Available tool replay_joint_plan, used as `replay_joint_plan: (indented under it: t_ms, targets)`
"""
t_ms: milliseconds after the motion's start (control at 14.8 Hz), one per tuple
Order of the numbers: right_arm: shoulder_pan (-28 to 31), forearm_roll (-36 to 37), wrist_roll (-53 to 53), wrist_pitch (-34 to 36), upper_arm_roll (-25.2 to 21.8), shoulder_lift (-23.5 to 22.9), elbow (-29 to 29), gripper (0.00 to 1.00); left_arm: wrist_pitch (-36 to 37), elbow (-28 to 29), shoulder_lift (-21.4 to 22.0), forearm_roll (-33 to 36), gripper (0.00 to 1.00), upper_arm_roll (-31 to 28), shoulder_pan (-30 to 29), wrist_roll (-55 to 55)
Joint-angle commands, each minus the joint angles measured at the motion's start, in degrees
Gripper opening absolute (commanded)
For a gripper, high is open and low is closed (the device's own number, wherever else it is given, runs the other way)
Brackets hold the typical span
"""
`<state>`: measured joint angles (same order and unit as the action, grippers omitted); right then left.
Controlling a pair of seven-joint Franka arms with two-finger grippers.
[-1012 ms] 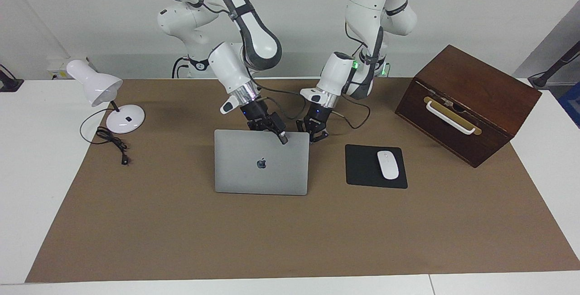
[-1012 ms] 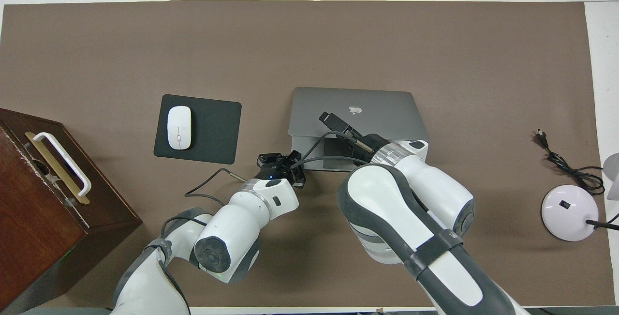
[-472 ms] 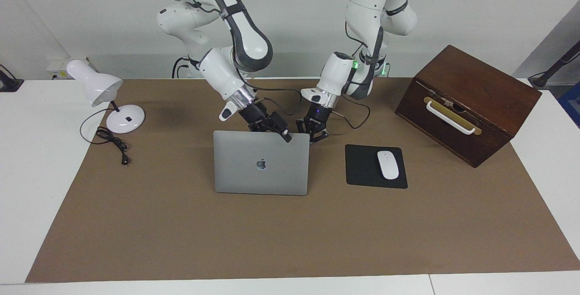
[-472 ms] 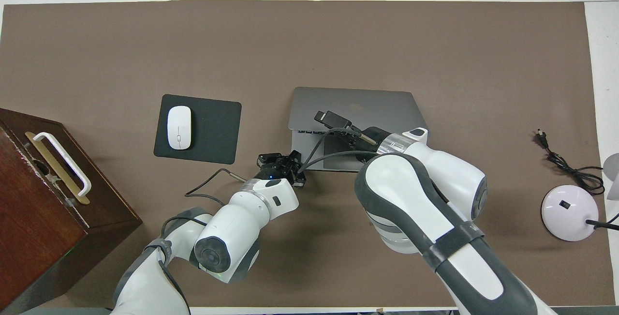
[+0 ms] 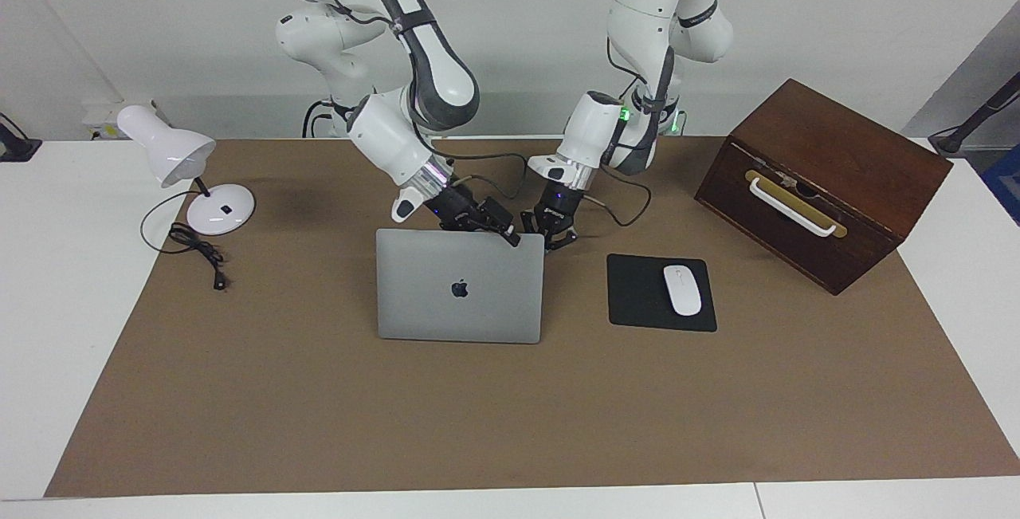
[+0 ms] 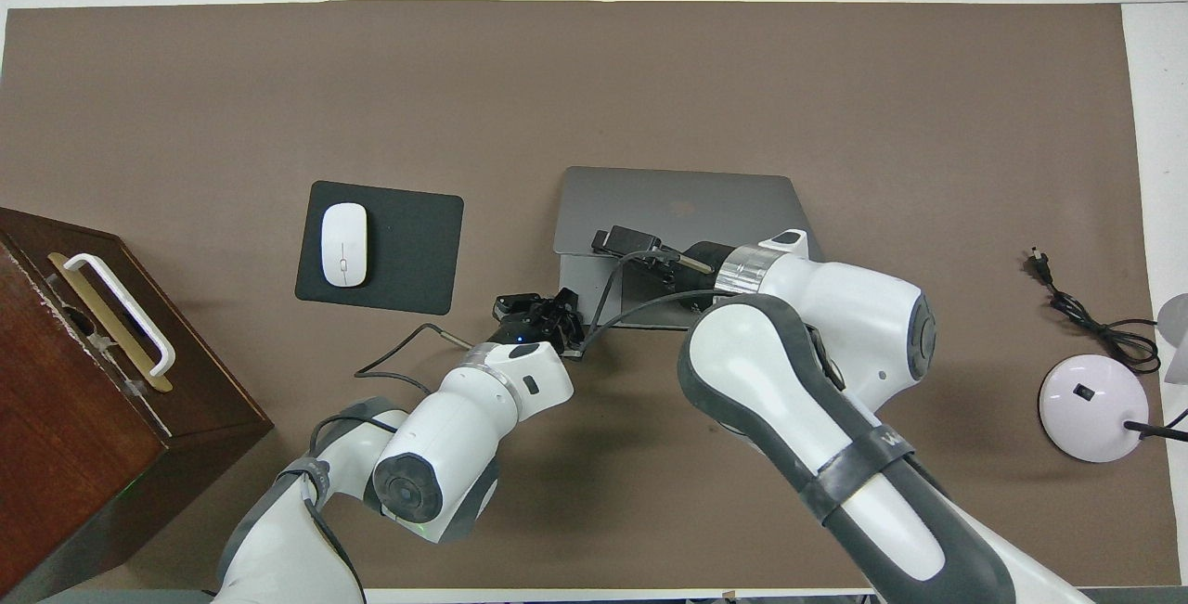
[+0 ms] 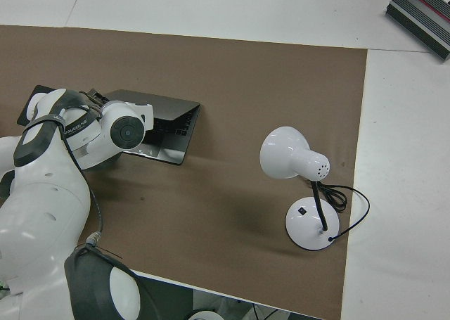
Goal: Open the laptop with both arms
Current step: 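Raise the laptop lid with the right gripper, pushing it farther from the robot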
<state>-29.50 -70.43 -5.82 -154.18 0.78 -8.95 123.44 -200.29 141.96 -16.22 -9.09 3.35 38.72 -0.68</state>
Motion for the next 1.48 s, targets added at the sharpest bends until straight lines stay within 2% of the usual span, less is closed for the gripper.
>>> replay_joint_plan:
  t_ms: [0,405,742,1417]
  targets:
    - [1.8,11.2,8.4,2.7,0.2,-0.6,-1.4,1.0,-0.3,-1.3,-1.8,-0.1,0.0,-0.5,1.4,-1.2]
    - [2.9,12.5,9.0,5.5,0.0,-0.7,-2.0,1.0,-0.2,-1.5,-1.8,-0.1,0.0,-0.5,1.8,-2.0]
    - [5.8,17.2,9.2,9.6,-0.1,-0.8,-2.9,1.0,-0.2,-1.7,-1.8,-0.1,0.0,-0.5,1.9,-2.0]
    - [13.0,28.1,16.5,23.2,-0.1,-0.8,-11.7,1.0,-0.3,-1.7,-1.8,-0.1,0.0,-0.5,2.1,-3.0]
